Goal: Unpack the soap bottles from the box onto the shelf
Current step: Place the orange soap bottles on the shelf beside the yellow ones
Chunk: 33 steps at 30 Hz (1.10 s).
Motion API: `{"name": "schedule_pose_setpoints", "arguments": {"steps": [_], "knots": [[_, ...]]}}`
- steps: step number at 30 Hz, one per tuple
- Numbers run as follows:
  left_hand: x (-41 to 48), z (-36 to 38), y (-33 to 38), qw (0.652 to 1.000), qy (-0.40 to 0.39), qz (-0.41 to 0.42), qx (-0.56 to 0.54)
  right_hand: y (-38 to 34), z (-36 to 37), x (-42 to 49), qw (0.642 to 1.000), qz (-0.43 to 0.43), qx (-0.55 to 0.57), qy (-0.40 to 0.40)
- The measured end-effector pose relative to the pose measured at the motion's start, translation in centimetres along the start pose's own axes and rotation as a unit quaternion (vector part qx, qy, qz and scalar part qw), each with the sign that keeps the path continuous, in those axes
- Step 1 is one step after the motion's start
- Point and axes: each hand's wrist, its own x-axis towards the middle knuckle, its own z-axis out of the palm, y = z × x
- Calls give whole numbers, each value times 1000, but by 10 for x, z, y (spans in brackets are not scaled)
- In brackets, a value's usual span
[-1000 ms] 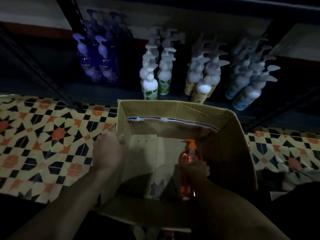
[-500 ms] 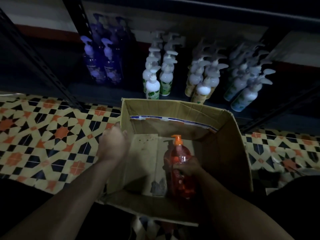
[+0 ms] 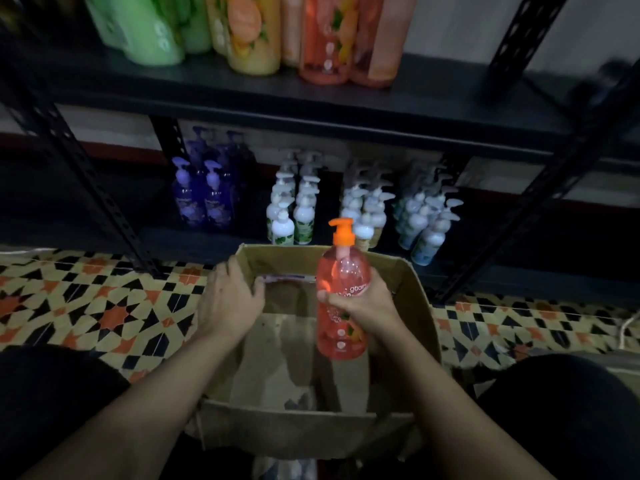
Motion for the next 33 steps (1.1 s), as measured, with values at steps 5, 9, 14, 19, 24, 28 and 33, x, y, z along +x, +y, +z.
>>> {"name": "schedule_pose_setpoints", "arguments": {"steps": [5,9,14,19,24,28,33], "knots": [[7,-40,41,986,63,130,-83,-65,-34,-13,992,-113,37,52],[36,-92,94,952,144,236,-129,-133,-69,-19,970,-214,70,91],[76,-151,162,928,175,315,-93,-217,-112,-11,933,-308,101,156],[114,-172,207,930,138,340,-12,-278,-150,26,907,-338,109,226],[146,-154,227,927,77,365,20,-303,-178,68,900,-343,110,245],[166,-129,236,925,58,372,46,-307,-192,102,901,-334,107,256],[181,-102,242,924,79,365,83,-297,-201,138,907,-313,86,267]]}}
